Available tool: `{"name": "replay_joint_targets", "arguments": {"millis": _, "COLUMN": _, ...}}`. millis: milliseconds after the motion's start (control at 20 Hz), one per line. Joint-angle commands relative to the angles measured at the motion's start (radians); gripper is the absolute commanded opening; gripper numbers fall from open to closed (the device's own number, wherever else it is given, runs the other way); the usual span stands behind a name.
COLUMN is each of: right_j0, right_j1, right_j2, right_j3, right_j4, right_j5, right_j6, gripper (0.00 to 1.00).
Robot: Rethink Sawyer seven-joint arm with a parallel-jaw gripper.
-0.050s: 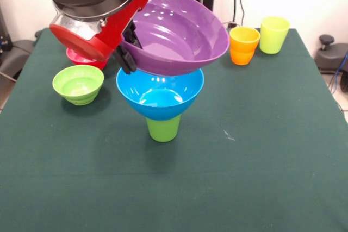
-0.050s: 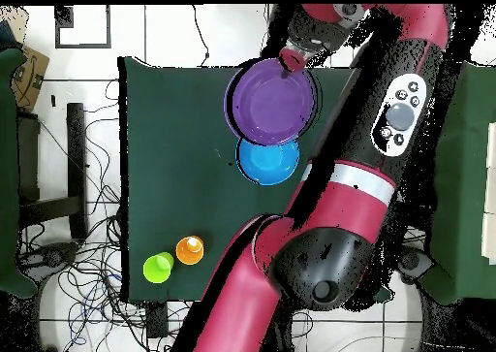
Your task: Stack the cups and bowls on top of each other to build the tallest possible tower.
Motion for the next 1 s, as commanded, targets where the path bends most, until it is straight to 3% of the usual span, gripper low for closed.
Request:
{"name": "replay_joint_targets", "arguments": {"millis": 50, "right_j0": 0.009, "right_j1": 0.024, "right_j2": 0.144, "right_j3": 0.048, "right_j4": -0.147, "right_j5": -0.096, "right_j6": -0.070, "gripper": 0.00}}
{"name": "replay_joint_targets", "arguments": {"millis": 550, "right_j0": 0.041, "right_j1": 0.035, "right_j2": 0.298, "right_j3": 0.100, "right_j4": -0.274, "right_j5": -0.129, "right_j6": -0.042, "gripper": 0.00}}
{"name": "replay_joint_targets", "arguments": {"millis": 1000, "right_j0": 0.076, "right_j1": -0.004, "right_j2": 0.472, "right_j3": 0.182, "right_j4": -0.434, "right_j5": -0.127, "right_j6": -0.075, "gripper": 0.00}}
